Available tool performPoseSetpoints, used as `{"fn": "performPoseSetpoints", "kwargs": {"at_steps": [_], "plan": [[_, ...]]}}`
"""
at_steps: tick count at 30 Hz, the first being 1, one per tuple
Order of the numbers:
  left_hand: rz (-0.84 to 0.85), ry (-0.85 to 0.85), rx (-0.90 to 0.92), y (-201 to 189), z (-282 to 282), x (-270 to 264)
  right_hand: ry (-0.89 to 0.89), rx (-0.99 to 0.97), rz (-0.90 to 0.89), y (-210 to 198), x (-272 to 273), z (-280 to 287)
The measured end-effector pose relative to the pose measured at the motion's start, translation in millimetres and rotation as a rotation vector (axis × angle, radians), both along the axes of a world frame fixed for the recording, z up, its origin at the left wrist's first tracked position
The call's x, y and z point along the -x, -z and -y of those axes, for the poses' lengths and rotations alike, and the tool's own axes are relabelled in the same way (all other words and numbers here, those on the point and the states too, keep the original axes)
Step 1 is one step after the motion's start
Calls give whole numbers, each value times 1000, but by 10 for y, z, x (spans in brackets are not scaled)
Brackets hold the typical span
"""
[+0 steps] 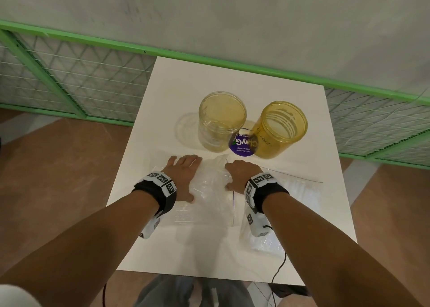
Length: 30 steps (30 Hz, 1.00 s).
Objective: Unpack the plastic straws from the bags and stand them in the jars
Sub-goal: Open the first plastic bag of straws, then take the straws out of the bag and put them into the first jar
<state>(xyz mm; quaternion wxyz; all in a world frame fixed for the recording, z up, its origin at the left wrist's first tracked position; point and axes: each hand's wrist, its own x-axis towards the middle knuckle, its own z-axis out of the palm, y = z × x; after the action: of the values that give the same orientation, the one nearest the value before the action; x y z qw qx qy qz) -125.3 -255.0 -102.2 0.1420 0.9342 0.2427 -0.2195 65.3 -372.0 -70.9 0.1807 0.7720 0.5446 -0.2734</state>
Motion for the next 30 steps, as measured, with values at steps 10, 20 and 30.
{"fn": "performPoseSetpoints", "kwargs": {"at_steps": [10, 20, 30], "plan": [[25, -6, -49, 35, 55, -13, 6, -36, 37, -30, 14, -20], [-167, -82, -63, -1, -8, 96, 27, -21, 174, -418, -467, 306], [434, -81, 94, -509, 257, -561, -117, -62, 395, -854, -789, 454]]}}
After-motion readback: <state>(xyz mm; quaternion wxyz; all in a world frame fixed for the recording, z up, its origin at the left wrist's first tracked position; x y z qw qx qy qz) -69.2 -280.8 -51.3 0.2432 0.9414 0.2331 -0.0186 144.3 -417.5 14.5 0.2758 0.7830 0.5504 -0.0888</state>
